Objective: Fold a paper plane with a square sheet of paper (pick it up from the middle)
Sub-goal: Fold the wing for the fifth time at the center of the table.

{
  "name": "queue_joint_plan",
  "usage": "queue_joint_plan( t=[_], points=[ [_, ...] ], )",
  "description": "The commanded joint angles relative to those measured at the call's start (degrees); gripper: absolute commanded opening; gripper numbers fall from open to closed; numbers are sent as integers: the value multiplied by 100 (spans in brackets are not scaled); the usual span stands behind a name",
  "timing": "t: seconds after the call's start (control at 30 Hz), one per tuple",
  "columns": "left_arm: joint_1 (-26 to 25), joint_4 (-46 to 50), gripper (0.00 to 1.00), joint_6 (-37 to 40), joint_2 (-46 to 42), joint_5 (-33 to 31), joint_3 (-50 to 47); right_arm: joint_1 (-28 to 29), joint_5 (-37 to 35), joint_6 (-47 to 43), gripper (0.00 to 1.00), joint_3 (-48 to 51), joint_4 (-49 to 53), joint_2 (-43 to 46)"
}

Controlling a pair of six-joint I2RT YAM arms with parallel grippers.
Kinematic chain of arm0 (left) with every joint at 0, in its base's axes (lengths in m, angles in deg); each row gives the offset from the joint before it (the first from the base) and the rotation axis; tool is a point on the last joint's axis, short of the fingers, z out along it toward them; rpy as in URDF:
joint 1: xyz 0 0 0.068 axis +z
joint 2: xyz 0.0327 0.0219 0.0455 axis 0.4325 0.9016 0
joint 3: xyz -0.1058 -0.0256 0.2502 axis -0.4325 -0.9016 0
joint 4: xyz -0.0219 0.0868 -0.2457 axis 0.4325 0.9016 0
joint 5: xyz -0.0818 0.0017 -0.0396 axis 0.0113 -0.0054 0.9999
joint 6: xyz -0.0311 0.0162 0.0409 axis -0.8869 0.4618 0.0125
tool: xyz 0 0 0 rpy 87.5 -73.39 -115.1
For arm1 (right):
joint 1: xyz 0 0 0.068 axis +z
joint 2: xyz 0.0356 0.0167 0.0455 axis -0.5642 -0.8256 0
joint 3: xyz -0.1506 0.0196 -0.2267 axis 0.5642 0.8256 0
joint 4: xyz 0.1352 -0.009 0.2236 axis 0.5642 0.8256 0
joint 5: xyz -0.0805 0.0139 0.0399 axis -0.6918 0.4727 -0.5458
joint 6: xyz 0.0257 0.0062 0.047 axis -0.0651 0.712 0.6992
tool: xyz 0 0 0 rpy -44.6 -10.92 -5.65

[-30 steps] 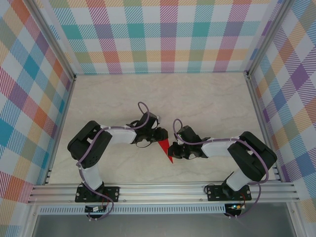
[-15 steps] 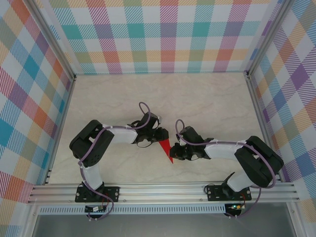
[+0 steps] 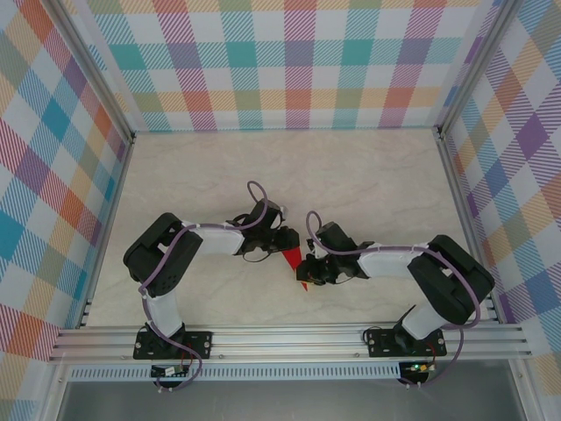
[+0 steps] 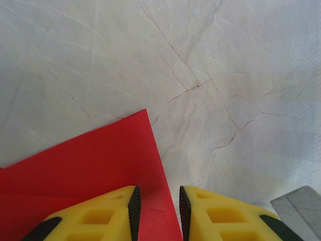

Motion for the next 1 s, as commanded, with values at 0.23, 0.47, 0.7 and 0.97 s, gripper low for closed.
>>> queue_joint_plan(
  t=[0.23,0.47,0.7,0.97],
  points=[
    [-42,312,29,144,166,-452,-21,-5,247,-191,18,816,227,265],
    [-42,315,29,153,205,-405,28,0,333,-360,19,1014,662,757],
    [-39,292,29,165,263,-338,37,0,-95,-357,22,836,1086,1549],
    [-37,330,29,192,224,-296,36,-5,-536,-221,28,185,662,1618]
  ],
)
